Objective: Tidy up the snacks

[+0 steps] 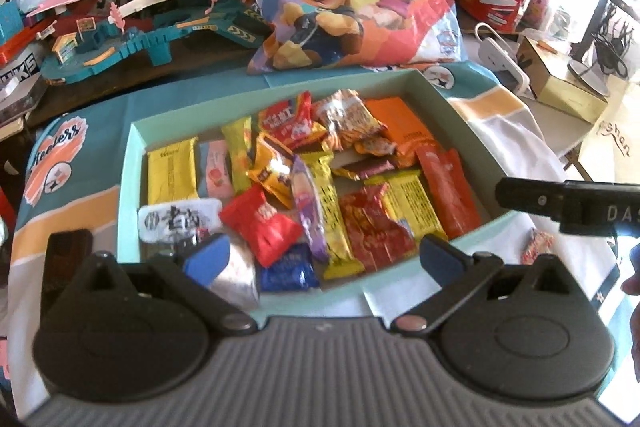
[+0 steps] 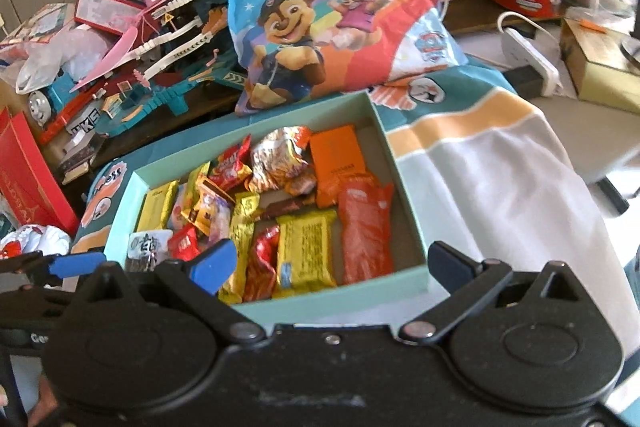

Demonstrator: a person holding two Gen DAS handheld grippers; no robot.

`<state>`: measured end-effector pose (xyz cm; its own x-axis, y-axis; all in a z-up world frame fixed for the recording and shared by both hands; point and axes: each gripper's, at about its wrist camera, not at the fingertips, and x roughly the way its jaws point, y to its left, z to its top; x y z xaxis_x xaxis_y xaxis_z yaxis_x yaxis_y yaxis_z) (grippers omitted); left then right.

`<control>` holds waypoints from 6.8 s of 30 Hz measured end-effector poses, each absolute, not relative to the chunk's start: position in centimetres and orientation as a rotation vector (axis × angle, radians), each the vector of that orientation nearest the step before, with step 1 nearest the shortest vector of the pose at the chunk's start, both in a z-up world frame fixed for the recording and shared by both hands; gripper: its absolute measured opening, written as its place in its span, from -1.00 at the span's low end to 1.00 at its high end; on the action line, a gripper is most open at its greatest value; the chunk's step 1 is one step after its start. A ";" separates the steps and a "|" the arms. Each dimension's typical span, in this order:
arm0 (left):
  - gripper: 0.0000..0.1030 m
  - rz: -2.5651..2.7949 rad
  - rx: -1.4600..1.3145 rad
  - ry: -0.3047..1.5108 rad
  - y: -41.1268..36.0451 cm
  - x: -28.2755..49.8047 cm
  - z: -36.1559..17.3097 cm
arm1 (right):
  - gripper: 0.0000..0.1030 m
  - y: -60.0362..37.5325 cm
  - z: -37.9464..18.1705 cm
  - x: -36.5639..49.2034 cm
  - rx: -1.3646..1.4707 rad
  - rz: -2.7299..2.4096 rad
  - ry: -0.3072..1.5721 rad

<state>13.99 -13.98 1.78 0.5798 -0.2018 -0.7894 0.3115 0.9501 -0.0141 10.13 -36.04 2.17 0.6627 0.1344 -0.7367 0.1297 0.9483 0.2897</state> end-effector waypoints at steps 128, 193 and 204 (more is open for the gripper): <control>-0.51 -0.418 0.031 0.891 -15.5 22.4 2.0 | -0.62 -36.9 3.2 16.4 0.230 0.043 0.779; 1.00 -0.025 -0.022 0.935 -1.8 6.6 -0.6 | 1.00 -28.7 1.6 4.4 0.130 0.050 0.906; 1.00 0.002 0.019 0.958 -2.2 7.3 -1.3 | 1.00 -29.0 0.9 5.0 0.142 0.035 0.935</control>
